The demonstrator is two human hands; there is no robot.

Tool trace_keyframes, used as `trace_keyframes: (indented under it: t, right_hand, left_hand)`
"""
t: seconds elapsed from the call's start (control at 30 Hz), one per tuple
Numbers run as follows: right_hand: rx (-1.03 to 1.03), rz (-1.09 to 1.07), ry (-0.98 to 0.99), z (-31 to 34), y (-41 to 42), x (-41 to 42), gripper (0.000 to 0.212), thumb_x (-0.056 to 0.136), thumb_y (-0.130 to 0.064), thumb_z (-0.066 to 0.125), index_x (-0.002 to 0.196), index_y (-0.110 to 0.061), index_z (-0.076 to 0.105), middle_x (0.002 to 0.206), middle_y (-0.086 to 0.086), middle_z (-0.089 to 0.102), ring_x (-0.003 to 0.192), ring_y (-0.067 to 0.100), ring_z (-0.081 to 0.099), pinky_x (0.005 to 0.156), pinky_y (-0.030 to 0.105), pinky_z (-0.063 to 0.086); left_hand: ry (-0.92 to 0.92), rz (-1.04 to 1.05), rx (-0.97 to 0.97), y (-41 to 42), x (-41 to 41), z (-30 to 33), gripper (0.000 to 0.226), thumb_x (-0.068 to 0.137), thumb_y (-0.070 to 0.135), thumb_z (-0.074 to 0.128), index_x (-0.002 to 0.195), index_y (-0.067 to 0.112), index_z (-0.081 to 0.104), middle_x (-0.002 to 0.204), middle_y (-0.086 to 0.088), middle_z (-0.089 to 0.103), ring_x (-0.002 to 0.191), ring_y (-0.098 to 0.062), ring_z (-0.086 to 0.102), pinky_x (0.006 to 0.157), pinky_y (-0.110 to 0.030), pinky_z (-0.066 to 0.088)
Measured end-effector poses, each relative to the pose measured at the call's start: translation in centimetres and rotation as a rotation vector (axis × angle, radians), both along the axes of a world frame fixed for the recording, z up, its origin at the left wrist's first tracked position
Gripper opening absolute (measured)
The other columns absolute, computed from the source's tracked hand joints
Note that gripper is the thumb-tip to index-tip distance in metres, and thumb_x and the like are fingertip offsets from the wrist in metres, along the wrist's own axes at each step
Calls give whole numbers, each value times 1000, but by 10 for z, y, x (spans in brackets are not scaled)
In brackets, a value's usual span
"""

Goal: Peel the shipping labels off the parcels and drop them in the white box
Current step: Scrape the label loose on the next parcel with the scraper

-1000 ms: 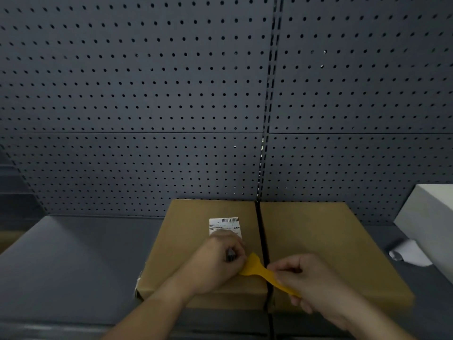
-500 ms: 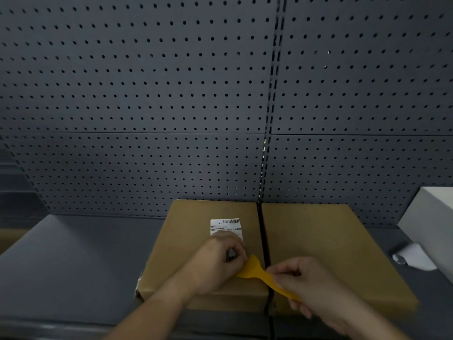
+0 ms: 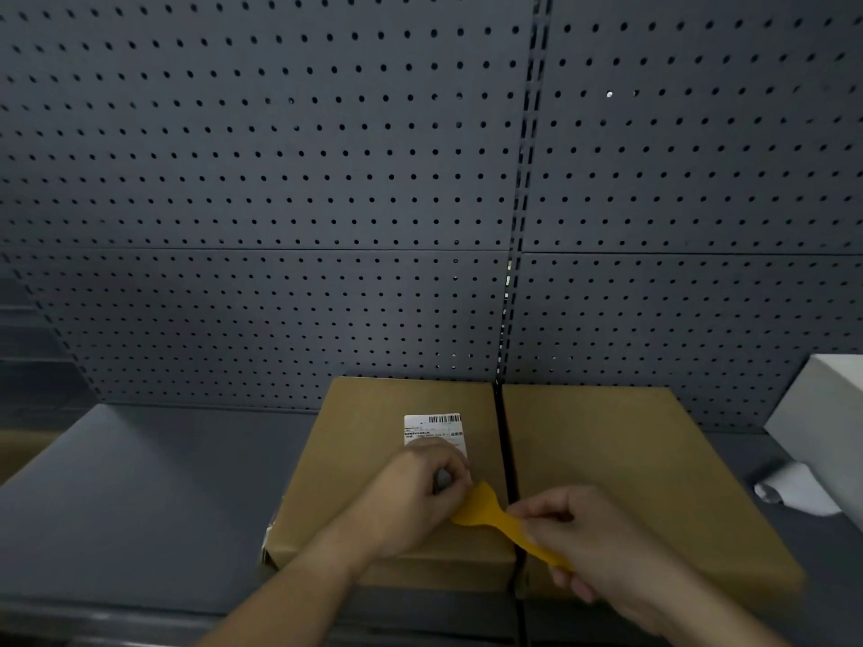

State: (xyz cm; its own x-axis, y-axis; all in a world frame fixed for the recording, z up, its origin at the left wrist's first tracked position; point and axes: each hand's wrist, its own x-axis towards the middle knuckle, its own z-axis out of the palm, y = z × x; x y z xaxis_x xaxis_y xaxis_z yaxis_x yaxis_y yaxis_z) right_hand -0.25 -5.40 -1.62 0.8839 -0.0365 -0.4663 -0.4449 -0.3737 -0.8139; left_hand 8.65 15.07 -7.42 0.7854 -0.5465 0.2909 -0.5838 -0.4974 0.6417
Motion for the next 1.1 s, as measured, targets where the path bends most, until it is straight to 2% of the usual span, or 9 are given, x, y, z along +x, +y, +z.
trace_keyframes:
  t: [0.17, 0.6, 0.77, 0.97, 1.1]
  right_hand:
    - [-5, 4, 8, 1, 4, 3, 13, 98, -23, 62, 106, -27, 70, 62, 3, 63, 42, 7, 51, 40, 20, 40]
    - [-14, -11, 1, -2, 5, 6, 12, 98, -23, 62, 104, -28, 70, 60, 3, 63, 45, 10, 51, 40, 21, 39]
    - [-24, -12, -17, -5, 4, 6, 14, 98, -25, 61, 105, -30, 71, 57, 1, 64, 52, 16, 52, 42, 22, 40]
    - [-25, 19, -39, -3, 8, 8, 13, 99, -23, 60, 104, -30, 70, 54, 0, 62, 47, 13, 51, 41, 21, 40]
    - [-4, -16, -24, -4, 7, 7, 12, 98, -23, 61, 103, -29, 71, 59, 4, 63, 50, 16, 50, 41, 23, 38]
  left_hand:
    - [23, 10, 6, -1, 0, 3, 14, 93, 26, 65, 84, 35, 61, 100, 12, 67, 92, -5, 60, 77, -10, 44]
    - [38, 36, -2, 0, -1, 4, 13, 94, 25, 65, 84, 33, 62, 101, 10, 67, 92, -6, 60, 75, -8, 43]
    - [94, 53, -11, 1, -3, 5, 14, 95, 27, 63, 82, 33, 60, 100, 7, 67, 86, -10, 60, 73, -19, 49]
    - [89, 52, -10, 0, -4, 7, 24, 95, 26, 63, 77, 40, 55, 100, 7, 68, 82, -4, 58, 70, -11, 44]
    - [112, 55, -17, 0, -4, 7, 21, 96, 28, 62, 79, 39, 56, 100, 5, 68, 84, -10, 60, 71, -20, 48]
